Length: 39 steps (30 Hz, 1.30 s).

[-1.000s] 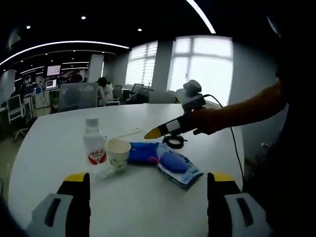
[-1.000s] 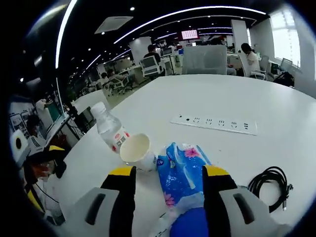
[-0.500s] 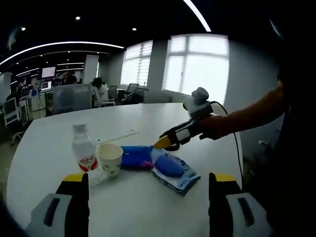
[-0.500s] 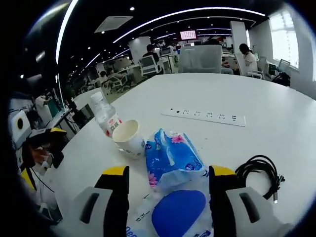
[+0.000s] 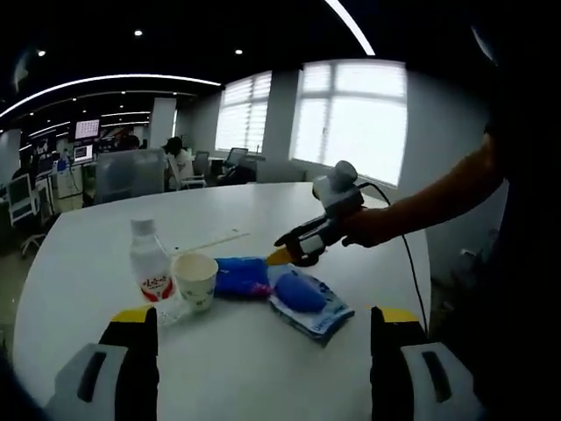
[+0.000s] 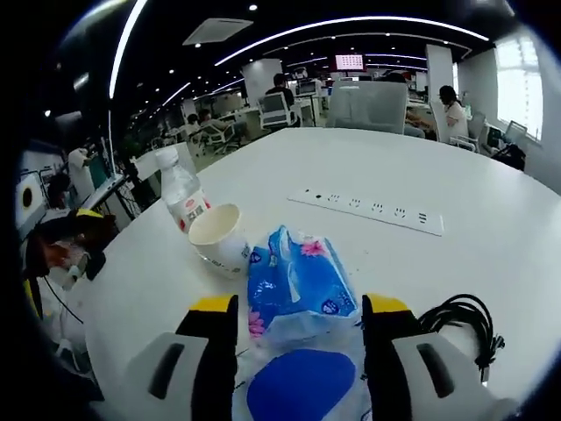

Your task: Arrange the tabletop items into an orderly group along one side of the table until the central work area is clear of visible clutter.

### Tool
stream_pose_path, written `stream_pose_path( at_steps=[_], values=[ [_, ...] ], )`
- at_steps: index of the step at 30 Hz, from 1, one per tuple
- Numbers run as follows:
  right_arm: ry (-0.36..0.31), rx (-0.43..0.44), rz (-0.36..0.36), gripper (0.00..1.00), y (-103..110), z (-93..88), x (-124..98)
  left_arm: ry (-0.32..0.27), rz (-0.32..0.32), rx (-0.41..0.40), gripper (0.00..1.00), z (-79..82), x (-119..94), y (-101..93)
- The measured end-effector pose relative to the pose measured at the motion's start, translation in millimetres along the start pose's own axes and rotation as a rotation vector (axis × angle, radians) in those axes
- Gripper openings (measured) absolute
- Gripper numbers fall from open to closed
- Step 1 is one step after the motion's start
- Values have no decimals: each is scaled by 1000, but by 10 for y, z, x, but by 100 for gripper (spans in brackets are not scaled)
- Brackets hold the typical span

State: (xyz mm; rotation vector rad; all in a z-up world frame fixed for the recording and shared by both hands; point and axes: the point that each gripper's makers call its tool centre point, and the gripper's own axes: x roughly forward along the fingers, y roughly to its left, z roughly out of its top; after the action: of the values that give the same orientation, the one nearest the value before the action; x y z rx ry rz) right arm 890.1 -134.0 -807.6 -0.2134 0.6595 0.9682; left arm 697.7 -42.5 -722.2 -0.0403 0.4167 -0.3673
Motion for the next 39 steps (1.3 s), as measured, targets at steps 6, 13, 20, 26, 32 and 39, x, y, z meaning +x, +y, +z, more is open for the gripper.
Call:
stream_pose_path(
  at_steps=[6,13,20,26,32,39],
  values=[
    [14,-27,3,42,-12,19,106,12,2,-15,100,-65,-34,-2],
    [49,-76,12,34,22,18,260,16,11,-19,100,-73,-43,51],
    [80,-102,8,23,48,4,396,31,4,-22,100,-108,-1,67],
    [119,-107,13,16,60,-102,474,37,2,-31,100,-134,19,38],
    [137,-104,15,5,80,-178,492,45,-3,-42,98,-176,31,-2],
    [131,-118,10,0,97,-122,477,44,2,-51,97,-210,14,-17]
  ],
)
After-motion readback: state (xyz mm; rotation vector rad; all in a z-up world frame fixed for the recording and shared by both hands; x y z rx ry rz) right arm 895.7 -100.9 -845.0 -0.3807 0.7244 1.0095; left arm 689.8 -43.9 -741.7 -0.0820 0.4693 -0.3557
